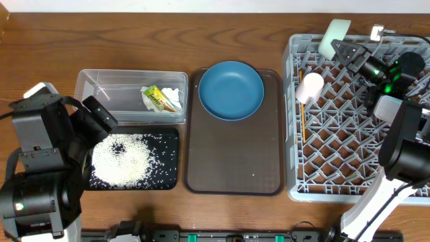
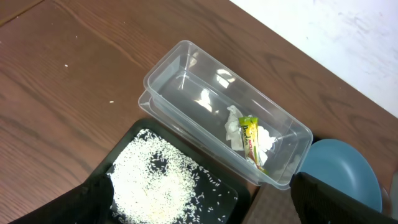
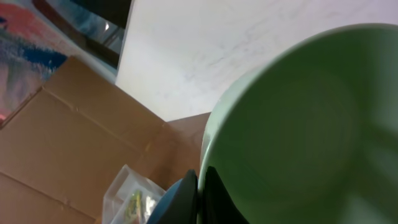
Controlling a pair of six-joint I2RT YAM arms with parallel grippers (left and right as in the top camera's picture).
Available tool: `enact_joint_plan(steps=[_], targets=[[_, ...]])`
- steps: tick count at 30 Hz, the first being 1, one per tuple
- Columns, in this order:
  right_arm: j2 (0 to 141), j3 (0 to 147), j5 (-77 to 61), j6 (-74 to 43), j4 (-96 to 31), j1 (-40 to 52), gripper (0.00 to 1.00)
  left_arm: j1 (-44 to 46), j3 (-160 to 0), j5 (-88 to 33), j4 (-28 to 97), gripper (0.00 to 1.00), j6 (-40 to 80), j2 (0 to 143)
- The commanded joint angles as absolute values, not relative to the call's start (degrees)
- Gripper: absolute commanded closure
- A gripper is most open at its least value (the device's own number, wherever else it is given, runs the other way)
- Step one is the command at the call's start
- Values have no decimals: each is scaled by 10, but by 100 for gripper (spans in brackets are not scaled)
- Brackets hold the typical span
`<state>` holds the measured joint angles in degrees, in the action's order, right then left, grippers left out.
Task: Sort waste into correct bins and load items into the dishwasher rack
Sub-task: 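Lift the green bowl and carry it to the rack's back edge, then set the green bowl into the rack's back row and open the right gripper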
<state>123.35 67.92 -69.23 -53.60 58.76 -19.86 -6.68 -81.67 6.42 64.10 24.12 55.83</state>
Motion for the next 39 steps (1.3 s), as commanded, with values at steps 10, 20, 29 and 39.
enact_joint_plan(steps=[10,20,29,39], targets=[[1244,678,-721,-596,520,-244,99,-69,-826,71,640,6,236,557],[1243,678,-766,-636,503,-281,98,-69,-826,71,640,6,236,557],[1243,678,-796,-690,503,-302,63,-69,-826,71,640,6,236,557],[1229,678,-778,-714,505,-334,56,-69,-826,71,640,6,236,557]])
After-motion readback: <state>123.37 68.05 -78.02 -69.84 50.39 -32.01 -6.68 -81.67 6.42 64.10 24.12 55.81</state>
